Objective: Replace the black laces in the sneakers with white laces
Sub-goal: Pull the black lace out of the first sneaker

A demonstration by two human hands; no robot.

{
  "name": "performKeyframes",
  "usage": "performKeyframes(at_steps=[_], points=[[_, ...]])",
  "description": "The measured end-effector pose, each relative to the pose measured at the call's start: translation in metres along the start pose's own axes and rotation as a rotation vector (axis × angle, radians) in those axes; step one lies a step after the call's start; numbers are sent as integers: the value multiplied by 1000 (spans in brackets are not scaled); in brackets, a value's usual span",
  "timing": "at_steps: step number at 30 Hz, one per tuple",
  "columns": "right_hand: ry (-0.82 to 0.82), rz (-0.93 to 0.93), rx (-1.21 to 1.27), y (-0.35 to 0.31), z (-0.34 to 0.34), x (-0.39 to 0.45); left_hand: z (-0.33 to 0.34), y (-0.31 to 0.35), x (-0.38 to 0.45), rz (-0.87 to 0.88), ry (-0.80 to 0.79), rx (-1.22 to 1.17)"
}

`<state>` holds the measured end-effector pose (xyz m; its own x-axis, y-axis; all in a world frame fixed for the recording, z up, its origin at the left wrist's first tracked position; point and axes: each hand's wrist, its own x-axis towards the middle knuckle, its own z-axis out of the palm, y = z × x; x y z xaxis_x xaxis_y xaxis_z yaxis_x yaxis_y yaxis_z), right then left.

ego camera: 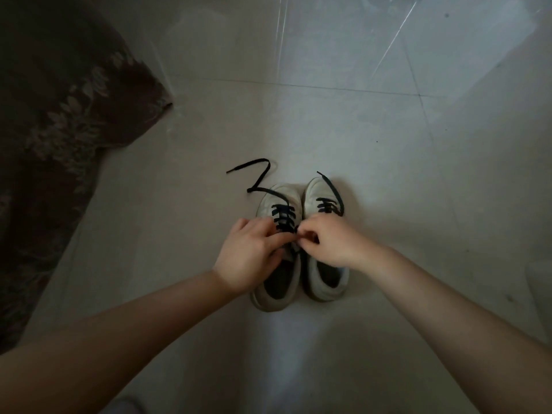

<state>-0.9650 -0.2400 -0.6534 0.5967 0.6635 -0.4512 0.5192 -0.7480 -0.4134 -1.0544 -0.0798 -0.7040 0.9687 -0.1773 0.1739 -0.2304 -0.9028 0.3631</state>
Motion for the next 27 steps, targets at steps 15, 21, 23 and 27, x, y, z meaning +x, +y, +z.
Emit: performKeyframes(at_steps=[15,21,23,27], points=[[-94,231,401,6,10,-3,-1,7,4,-130,-44,67],[68,261,319,-1,16,5,2,20,1,-218,-68,-47],[53,270,308,-5,16,7,3,24,5,-281,-92,-81],[-16,316,280,-7,11,10,6,28,12,-403,-134,-153]])
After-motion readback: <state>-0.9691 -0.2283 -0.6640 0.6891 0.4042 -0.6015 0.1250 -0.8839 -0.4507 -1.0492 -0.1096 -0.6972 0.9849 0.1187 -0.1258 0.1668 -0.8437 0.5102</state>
